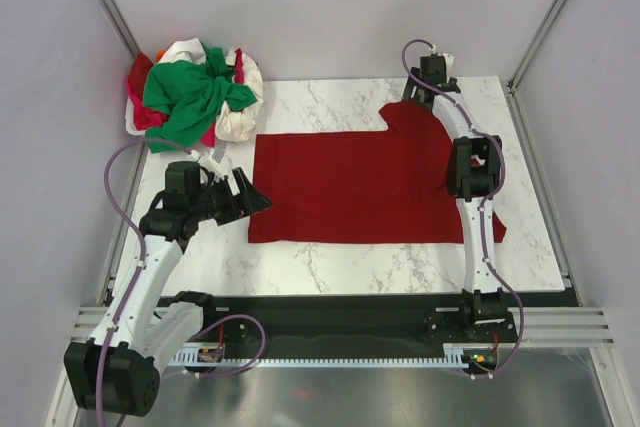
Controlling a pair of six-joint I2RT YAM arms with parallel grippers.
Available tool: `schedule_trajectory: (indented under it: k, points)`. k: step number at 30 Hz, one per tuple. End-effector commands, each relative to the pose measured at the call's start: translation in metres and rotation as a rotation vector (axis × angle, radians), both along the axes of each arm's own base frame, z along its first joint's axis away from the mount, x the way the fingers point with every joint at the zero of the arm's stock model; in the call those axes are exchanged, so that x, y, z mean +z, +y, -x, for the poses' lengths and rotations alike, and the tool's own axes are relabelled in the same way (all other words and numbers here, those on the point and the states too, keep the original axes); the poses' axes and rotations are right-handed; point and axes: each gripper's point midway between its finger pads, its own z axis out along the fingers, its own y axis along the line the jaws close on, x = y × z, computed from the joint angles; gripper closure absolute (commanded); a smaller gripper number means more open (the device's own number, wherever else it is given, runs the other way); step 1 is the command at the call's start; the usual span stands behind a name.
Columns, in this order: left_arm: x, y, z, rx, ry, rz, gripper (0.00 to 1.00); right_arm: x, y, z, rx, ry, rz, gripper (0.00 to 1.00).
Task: Fold and stack the t-shirts
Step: Fold the tshirt
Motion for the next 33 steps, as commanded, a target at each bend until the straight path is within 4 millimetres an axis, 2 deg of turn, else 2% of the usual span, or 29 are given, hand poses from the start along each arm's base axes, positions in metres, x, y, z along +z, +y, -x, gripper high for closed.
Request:
schedule_trajectory:
  k: [1, 4, 5, 7, 8, 10, 19, 22, 23, 25, 26, 27, 28, 31, 32, 33]
  points:
    - [0.004, -0.001, -0.002, -0.037, -0.042, 0.001, 0.13, 0.039, -0.009, -0.025, -0.020, -0.136, 0.037, 0.04]
    - [0.004, -0.002, -0.003, -0.039, -0.039, 0.003, 0.13, 0.037, -0.012, -0.032, -0.032, -0.164, 0.033, 0.02]
    - [0.002, -0.002, -0.003, -0.040, -0.029, 0.003, 0.14, 0.030, -0.013, -0.032, -0.036, -0.157, 0.032, 0.02]
    - [0.001, -0.002, -0.003, -0.040, -0.025, 0.003, 0.14, 0.031, -0.016, -0.038, -0.040, -0.176, 0.034, 0.02]
    - [0.000, -0.002, -0.003, -0.042, -0.020, 0.003, 0.14, 0.023, -0.016, -0.039, -0.040, -0.170, 0.033, 0.02]
    - [-0.002, -0.002, -0.003, -0.041, -0.011, 0.003, 0.14, 0.020, -0.017, -0.042, -0.036, -0.177, 0.027, 0.04]
    - [-0.006, -0.001, -0.005, -0.033, 0.001, -0.005, 0.14, -0.014, -0.017, -0.043, -0.028, -0.147, -0.051, 0.25]
    - [-0.006, 0.000, -0.005, -0.029, 0.000, -0.006, 0.14, -0.019, -0.014, -0.043, -0.015, -0.142, -0.057, 0.40]
    - [-0.006, 0.000, -0.005, -0.029, -0.003, -0.009, 0.14, -0.021, -0.016, -0.043, -0.017, -0.136, -0.051, 0.52]
    - [-0.006, 0.001, -0.006, -0.023, -0.001, -0.012, 0.14, -0.022, -0.014, -0.042, -0.006, -0.132, -0.052, 0.64]
    - [-0.007, 0.001, -0.006, -0.021, 0.001, -0.013, 0.14, -0.019, -0.015, -0.041, -0.007, -0.132, -0.044, 0.85]
    - [-0.006, 0.001, -0.006, -0.020, -0.002, -0.015, 0.14, -0.021, -0.018, -0.040, -0.013, -0.126, -0.033, 0.97]
    - [-0.007, 0.002, -0.006, -0.018, -0.002, -0.018, 0.14, -0.017, -0.019, -0.040, -0.014, -0.130, -0.029, 1.00]
    - [-0.008, 0.004, -0.008, -0.006, 0.001, -0.027, 0.14, -0.003, -0.018, -0.037, 0.000, -0.135, -0.018, 1.00]
    - [-0.010, 0.005, -0.008, 0.000, 0.005, -0.030, 0.14, 0.016, -0.018, -0.037, 0.003, -0.159, -0.022, 1.00]
    - [-0.012, 0.006, -0.009, 0.005, 0.013, -0.034, 0.14, 0.024, -0.017, -0.036, 0.009, -0.167, -0.026, 1.00]
